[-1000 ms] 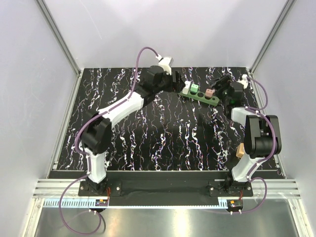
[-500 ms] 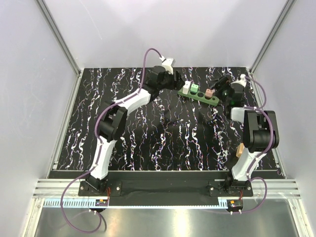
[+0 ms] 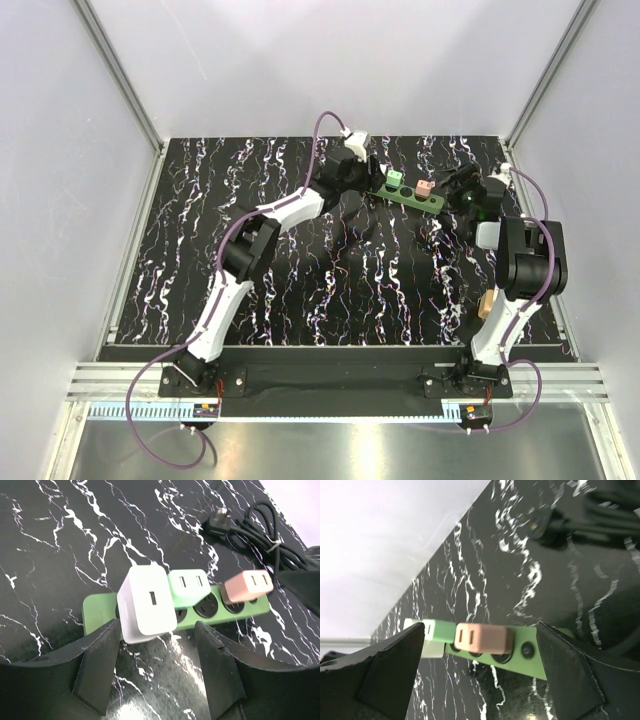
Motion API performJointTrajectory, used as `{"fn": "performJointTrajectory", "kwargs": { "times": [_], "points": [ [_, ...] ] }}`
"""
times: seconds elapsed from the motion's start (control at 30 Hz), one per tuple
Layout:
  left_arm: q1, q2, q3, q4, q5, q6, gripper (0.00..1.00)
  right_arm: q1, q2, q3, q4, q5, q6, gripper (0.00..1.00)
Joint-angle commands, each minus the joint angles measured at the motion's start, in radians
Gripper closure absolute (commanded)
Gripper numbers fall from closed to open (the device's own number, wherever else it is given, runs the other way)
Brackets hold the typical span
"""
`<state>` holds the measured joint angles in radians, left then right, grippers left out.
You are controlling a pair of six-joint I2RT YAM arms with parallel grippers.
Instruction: Pull the plug off the socket
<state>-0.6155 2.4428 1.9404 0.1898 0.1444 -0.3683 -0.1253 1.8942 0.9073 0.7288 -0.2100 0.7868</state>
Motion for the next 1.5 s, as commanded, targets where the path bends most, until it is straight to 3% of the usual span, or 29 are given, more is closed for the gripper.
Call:
{"fn": "performJointTrajectory", "kwargs": {
  "times": [0.0,0.33,0.6,1.23,1.47],
  "points": [
    [-0.021,0.010,0.086,0.039,-0.075,0.022,0.35,-0.040,0.023,-0.019,0.109,-0.038,0.066,0.00],
    [-0.026,0.048,0.135,0.034,-0.088,-0.018,0.41,-0.077,0.160,0.018,0.202,-0.138,0.175,0.00],
    [-0.032,0.056,0.147,0.022,-0.075,-0.041,0.46,-0.077,0.169,0.028,0.207,-0.154,0.177,0.00],
    [-0.039,0.050,0.137,-0.015,-0.091,-0.081,0.38,-0.083,0.183,0.027,0.244,-0.175,0.189,0.00],
    [-0.041,0.087,0.184,-0.093,-0.071,-0.147,0.48,-0.083,0.174,0.027,0.233,-0.170,0.183,0.00]
  ]
}}
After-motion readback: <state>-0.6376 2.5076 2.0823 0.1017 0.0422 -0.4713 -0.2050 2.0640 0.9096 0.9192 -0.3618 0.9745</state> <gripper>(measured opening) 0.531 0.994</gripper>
